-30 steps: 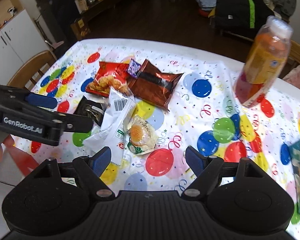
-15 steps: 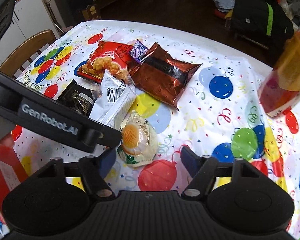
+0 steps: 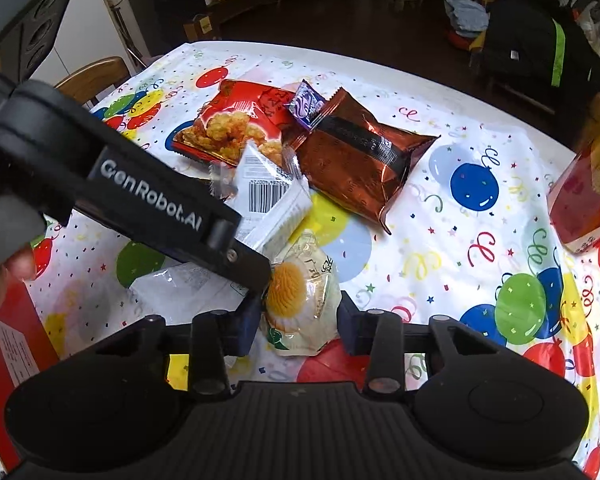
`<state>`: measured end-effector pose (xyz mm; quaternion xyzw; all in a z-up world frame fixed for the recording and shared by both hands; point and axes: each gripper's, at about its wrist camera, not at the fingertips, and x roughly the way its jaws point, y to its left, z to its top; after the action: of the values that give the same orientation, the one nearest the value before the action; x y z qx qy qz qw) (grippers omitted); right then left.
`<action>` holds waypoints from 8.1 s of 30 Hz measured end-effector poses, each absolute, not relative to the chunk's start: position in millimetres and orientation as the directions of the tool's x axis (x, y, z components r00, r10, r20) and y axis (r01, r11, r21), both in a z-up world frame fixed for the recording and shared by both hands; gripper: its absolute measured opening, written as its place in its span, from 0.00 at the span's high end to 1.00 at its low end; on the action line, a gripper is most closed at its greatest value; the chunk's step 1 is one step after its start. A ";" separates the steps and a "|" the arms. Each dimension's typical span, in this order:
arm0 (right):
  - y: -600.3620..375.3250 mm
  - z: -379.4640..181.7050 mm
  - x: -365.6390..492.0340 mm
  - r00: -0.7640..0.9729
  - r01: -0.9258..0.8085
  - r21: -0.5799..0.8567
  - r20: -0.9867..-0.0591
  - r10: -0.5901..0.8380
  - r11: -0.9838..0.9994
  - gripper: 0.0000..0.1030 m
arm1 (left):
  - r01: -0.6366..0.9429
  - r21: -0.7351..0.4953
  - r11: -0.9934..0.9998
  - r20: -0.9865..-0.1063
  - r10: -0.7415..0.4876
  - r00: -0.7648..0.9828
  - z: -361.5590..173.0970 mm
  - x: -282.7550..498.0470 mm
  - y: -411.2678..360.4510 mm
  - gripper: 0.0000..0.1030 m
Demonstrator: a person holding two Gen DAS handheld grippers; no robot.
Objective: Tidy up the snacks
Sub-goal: 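Grasp the silver printed pouch with the left tool while the right tool grasps the wrapped round cake, then carry the silver pouch and round cake into the white box and release both, then lift both tools out of the box toward the remaining snacks, then grasp the black wrapped snack with the left tool while the right tool grasps the wooden stick candy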
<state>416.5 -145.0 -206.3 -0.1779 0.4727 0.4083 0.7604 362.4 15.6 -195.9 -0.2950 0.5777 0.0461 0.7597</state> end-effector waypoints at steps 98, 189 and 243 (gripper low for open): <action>-148.3 -151.6 164.9 0.262 -0.653 0.071 -0.913 0.312 0.754 0.66 | -0.025 -0.198 0.980 -0.943 -0.183 0.278 -138.5 145.3 -15.2 0.65; -100.4 -122.6 379.0 0.188 -0.668 0.180 -0.898 0.398 0.722 0.19 | -0.254 -0.128 0.959 -0.909 -0.010 0.418 -116.6 327.0 53.1 0.02; -102.5 -153.4 374.7 0.156 -0.579 0.221 -0.915 0.373 0.784 0.90 | -0.275 -0.239 0.931 -0.918 -0.125 0.375 -139.1 318.2 66.4 0.51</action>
<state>374.7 -102.5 -153.4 -0.0910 0.5680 0.3154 0.7547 318.2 66.4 -139.1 -0.1793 0.5569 0.0463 0.8096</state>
